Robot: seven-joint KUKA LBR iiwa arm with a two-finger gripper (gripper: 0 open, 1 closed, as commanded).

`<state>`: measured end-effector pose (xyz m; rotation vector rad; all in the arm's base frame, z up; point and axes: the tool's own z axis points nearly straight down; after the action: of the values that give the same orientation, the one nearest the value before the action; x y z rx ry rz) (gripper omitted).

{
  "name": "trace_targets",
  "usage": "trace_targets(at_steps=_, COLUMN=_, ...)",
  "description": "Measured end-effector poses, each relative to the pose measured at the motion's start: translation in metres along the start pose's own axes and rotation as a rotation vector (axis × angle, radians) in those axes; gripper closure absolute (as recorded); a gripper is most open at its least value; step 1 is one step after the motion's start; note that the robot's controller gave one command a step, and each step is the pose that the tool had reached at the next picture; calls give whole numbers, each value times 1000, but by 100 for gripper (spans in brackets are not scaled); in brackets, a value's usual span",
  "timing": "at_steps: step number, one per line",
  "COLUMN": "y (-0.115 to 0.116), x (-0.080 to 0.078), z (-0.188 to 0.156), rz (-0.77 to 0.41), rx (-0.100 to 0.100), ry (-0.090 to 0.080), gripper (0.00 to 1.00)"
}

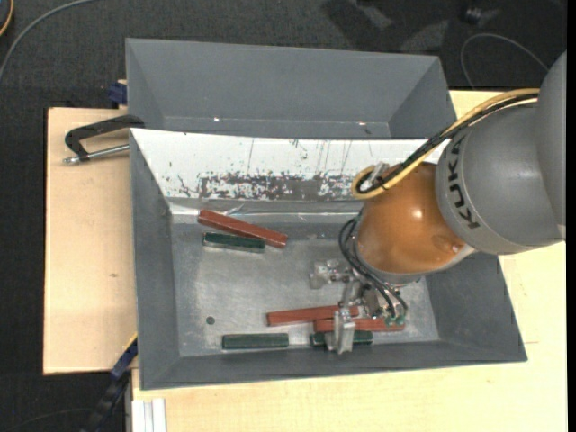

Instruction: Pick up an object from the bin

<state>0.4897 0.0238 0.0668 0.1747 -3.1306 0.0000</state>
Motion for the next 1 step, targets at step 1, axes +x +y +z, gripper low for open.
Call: trace_targets(at_steps=1, y=1, x=-2, z=-5, rz=0, rx=-1, ry=-9, gripper=100)
